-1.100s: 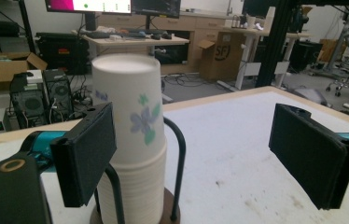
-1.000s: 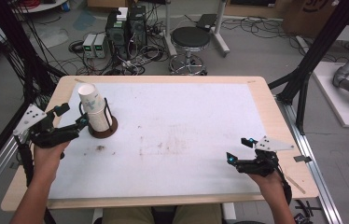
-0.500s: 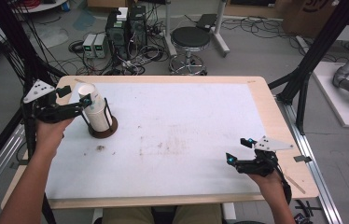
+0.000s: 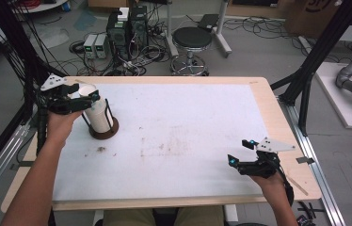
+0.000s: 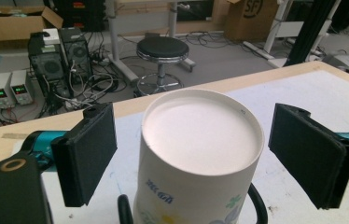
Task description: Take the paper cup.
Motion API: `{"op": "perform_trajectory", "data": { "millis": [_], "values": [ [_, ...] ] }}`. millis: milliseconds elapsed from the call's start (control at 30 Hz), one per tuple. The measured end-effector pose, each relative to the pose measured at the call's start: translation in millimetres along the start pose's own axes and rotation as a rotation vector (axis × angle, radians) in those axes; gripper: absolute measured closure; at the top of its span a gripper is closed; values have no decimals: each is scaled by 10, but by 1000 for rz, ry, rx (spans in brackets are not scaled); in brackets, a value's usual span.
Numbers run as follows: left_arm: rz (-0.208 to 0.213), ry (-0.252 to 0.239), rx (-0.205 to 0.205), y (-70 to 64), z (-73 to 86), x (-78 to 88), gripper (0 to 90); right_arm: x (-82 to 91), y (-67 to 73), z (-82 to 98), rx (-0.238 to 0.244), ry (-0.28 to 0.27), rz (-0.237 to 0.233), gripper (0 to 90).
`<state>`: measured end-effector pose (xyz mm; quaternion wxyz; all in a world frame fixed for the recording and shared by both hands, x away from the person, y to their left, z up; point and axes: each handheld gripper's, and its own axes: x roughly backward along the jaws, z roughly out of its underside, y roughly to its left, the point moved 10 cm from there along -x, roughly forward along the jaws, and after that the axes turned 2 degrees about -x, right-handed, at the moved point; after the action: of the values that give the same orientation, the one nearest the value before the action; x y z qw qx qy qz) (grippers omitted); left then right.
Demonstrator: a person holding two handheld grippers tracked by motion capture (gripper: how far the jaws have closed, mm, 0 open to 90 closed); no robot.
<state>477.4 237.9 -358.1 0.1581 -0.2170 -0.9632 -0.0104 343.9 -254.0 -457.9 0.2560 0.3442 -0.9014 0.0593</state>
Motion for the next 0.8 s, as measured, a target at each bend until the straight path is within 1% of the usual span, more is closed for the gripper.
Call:
{"op": "perform_trajectory", "data": {
  "millis": [100, 200, 233, 300, 433, 500, 567, 800],
  "values": [
    [-3, 18, -12, -10, 41, -39, 188, 0, -3, 4, -3, 3, 1, 156],
    [-3, 22, 2, 6, 66, -61, 213, 3, -1, 5, -4, 3, -1, 156],
    [-1, 26, 3, 9, 74, -65, 234, 3, -3, 1, -4, -1, -1, 156],
    [2, 32, 3, 14, 84, -69, 249, 3, -6, 4, -3, 0, -1, 156],
    [4, 26, 3, 22, 76, -67, 282, 4, -8, 5, -6, 1, -2, 156],
    [5, 22, -3, 18, 72, -66, 294, 4, -8, 6, -5, 2, -2, 156],
    [12, 18, -14, 7, 64, -61, 329, 1, -9, 7, -5, 2, -1, 156],
    [22, 17, -24, 8, 56, -51, 334, 1, -8, 13, -9, 8, -1, 156]
  ]
}}
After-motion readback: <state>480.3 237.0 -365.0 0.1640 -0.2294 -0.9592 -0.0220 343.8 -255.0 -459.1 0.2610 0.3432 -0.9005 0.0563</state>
